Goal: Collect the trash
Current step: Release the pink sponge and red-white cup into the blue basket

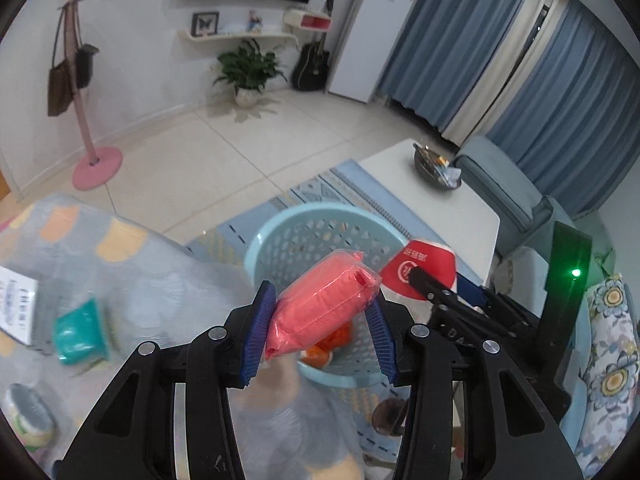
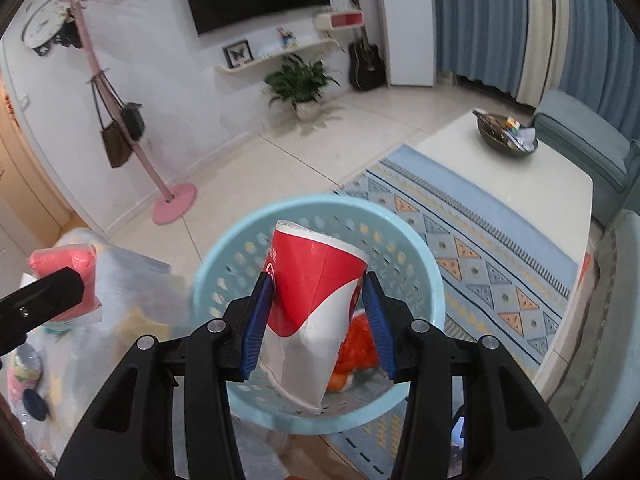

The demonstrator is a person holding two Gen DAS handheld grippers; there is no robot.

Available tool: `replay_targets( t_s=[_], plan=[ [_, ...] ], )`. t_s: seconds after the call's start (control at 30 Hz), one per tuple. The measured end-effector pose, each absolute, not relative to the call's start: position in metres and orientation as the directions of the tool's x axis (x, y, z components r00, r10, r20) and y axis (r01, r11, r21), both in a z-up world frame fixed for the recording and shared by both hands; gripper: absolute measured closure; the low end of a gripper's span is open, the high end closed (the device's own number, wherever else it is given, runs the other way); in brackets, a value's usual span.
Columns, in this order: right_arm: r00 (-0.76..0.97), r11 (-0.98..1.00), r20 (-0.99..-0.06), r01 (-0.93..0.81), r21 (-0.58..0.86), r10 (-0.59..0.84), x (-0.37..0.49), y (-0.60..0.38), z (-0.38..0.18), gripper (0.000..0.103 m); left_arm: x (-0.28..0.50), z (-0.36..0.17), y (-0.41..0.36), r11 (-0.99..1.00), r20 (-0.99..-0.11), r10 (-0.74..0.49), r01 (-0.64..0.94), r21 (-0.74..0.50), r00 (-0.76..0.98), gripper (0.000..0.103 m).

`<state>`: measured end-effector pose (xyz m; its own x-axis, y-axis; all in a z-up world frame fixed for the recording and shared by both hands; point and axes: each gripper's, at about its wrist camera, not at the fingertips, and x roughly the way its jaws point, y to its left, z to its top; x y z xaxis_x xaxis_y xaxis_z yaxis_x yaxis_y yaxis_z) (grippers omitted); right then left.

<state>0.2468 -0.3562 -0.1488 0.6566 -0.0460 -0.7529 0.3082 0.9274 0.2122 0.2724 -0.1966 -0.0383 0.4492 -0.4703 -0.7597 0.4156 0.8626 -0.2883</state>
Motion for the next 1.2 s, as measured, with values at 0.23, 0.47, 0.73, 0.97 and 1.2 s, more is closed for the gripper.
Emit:
replay_targets(
  t_s=[0.23, 0.47, 0.73, 0.97, 1.2],
  plan=[
    [0.600, 0.913, -0.800, 0.343, 0.222, -0.031, 0.254, -0.370, -0.178, 0.059, 0.284, -0.056, -0.216, 0.859, -0.780, -0.471, 0.416, -0.299, 0.412, 0.058],
    [0.578, 0.907, -0.815, 0.366, 0.210, -0.044, 0.250, -0.375, -0.185, 0.045, 0.280, -0.050, -0.218, 0.877, -0.772, -0.434, 0.414, -0.245, 0.464, 0.029],
    [0.597, 0.905, -0.803, 0.344, 0.250, -0.005, 0.233, -0.370, -0.171, 0.044, 0.266, -0.033, -0.191, 0.852, -0.724, -0.505, 0.407, -0.331, 0.469, 0.023],
    [0.644, 0.924, -0.765, 0.277, 0.265, 0.027, 0.218, -0.343, -0.140, 0.044, 0.242, -0.006, -0.157, 0.842, -0.668, -0.530, 0.414, -0.345, 0.522, 0.023],
    [0.713, 0.946, -0.698, 0.178, 0.270, 0.064, 0.201, -0.301, -0.095, 0.040, 0.205, 0.027, -0.116, 0.855, -0.612, -0.515, 0.416, -0.311, 0.600, 0.023]
  ],
)
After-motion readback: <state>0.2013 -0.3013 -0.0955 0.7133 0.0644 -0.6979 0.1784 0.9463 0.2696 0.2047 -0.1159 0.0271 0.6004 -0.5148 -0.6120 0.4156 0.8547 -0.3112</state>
